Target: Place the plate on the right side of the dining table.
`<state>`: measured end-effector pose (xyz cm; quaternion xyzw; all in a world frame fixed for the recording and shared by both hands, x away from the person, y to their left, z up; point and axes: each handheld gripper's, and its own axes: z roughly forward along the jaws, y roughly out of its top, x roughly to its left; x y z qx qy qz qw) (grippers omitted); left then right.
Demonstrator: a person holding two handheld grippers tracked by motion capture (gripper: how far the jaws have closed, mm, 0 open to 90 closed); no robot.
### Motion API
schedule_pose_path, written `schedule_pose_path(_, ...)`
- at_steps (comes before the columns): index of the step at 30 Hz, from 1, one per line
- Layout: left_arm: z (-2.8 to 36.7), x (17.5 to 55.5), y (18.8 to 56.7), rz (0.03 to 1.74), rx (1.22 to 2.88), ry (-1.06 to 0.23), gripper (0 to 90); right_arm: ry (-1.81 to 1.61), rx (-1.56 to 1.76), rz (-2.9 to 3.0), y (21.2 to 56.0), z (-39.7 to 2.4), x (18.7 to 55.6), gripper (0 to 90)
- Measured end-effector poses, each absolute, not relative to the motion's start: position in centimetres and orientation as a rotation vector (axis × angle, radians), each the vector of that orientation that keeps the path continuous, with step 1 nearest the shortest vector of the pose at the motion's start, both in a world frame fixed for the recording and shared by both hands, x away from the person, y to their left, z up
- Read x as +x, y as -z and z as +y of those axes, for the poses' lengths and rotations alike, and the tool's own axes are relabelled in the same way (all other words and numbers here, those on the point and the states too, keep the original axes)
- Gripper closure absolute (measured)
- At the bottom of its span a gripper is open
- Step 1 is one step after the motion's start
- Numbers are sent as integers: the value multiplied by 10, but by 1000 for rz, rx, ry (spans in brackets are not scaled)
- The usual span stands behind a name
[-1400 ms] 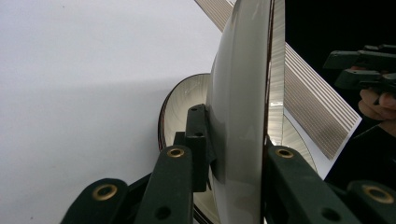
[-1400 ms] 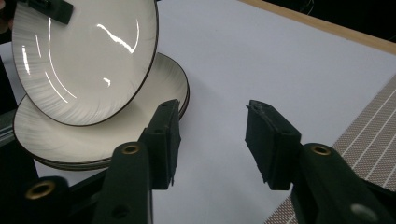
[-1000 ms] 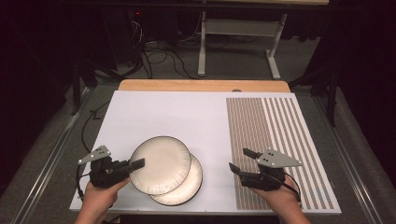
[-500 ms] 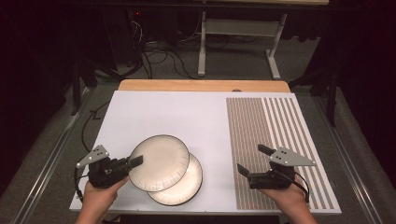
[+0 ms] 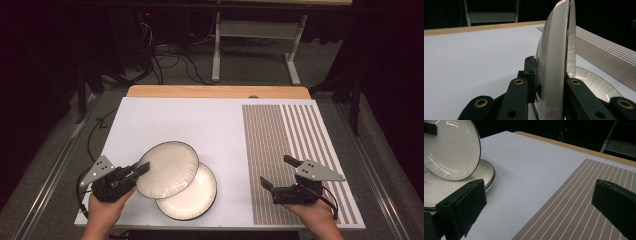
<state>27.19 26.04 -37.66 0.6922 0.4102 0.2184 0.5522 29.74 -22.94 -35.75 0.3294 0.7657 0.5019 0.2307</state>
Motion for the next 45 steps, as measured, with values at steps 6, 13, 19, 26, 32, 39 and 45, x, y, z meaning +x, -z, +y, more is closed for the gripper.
schedule_pose_path(6, 262, 268, 377, 939, 1624, -563, 792, -1393, 901, 2088, 356, -233, 294, 4)
schedule_pose_path(13, 260, 267, 375, 914, 1672, -559, 789, -1415, 887, 2081, 353, -228, 294, 5)
schedule_pose_path(19, 258, 266, 375, 898, 1682, -564, 790, -1448, 884, 2096, 352, -220, 297, 5)
schedule_pose_path(26, 257, 266, 375, 899, 1686, -574, 789, -1442, 819, 2172, 356, -190, 300, 9)
schedule_pose_path(32, 257, 265, 374, 894, 1690, -577, 789, -1439, 760, 2253, 358, -155, 307, 31)
schedule_pose_path(39, 258, 265, 374, 894, 1692, -579, 789, -1453, 745, 2321, 364, -120, 318, 97)
schedule_pose_path(45, 256, 265, 374, 883, 1712, -579, 790, -1441, 747, 2365, 372, -98, 332, 146)
